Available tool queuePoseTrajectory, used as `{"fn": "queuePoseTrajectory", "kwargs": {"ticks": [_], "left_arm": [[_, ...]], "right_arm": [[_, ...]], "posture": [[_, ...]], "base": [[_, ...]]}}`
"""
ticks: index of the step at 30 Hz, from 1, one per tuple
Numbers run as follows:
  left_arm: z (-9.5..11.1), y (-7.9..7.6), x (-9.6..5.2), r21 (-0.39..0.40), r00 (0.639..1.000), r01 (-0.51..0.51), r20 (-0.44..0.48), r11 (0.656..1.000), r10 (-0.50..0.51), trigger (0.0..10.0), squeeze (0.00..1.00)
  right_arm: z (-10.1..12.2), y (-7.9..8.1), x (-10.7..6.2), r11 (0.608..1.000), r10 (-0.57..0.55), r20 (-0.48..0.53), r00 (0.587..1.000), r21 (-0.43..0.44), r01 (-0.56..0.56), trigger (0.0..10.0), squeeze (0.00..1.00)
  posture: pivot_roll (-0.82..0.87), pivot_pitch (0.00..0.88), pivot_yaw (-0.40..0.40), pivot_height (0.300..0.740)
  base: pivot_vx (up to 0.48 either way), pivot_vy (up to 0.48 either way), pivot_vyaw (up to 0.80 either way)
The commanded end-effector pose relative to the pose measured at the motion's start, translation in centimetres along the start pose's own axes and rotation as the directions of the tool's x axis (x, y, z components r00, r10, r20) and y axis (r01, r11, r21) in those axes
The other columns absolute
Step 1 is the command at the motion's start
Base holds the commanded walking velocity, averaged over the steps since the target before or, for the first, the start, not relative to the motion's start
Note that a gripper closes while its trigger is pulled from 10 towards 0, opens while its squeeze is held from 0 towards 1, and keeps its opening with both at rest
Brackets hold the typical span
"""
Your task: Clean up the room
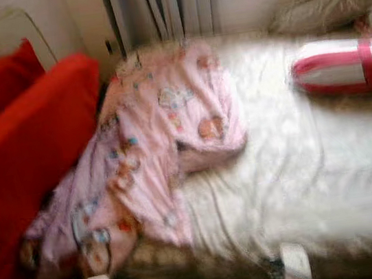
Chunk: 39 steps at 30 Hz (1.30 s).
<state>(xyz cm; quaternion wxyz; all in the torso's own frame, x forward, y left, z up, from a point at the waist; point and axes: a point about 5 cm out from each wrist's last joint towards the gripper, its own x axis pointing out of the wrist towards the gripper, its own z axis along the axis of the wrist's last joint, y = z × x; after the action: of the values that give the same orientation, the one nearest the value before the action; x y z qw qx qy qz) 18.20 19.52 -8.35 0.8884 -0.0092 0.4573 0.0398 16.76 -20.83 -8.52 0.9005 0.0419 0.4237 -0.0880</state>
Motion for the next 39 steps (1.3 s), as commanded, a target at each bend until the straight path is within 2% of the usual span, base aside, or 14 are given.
{"fn": "queuePoseTrajectory", "kwargs": {"ticks": [1,6,19,24,39], "left_arm": [[-0.24,0.77,-0.09,0.012,1.0,-0.018,-0.014,1.0,0.018,10.0,0.0],[-0.26,0.8,-0.1,0.011,1.0,-0.019,-0.015,1.0,0.019,10.0,0.0],[-0.37,0.73,-0.13,-0.005,1.0,-0.013,-0.008,1.0,0.013,10.0,0.0],[-0.46,0.74,-0.15,-0.007,1.0,-0.015,-0.009,1.0,0.015,10.0,0.0],[-0.42,0.73,-0.15,-0.003,1.0,-0.006,-0.009,1.0,0.006,10.0,0.0]], "right_arm": [[0.23,0.56,0.1,1.0,0.012,0.007,1.0,0.013,-0.012,10.0,0.0],[0.19,0.58,0.09,1.0,0.016,0.007,1.0,0.015,-0.016,10.0,0.0],[0.04,0.54,0.05,1.0,0.026,0.001,1.0,-0.009,-0.026,10.0,0.0],[0.08,0.54,0.04,0.999,0.026,0.006,1.0,-0.021,-0.026,10.0,0.0],[0.23,0.74,0.1,0.999,0.033,0.01,0.999,0.011,-0.033,10.0,0.0]], "posture": [[0.05,0.08,0.006,0.74],[0.05,0.08,0.006,0.74],[0.05,0.052,0.005,0.74],[0.05,0.042,0.004,0.74],[0.06,0.059,0.001,0.74]], "base": [[0.0,0.48,0.0],[0.0,0.48,0.0],[0.0,0.0,0.0],[0.0,0.0,0.56],[0.0,0.0,0.71]]}}
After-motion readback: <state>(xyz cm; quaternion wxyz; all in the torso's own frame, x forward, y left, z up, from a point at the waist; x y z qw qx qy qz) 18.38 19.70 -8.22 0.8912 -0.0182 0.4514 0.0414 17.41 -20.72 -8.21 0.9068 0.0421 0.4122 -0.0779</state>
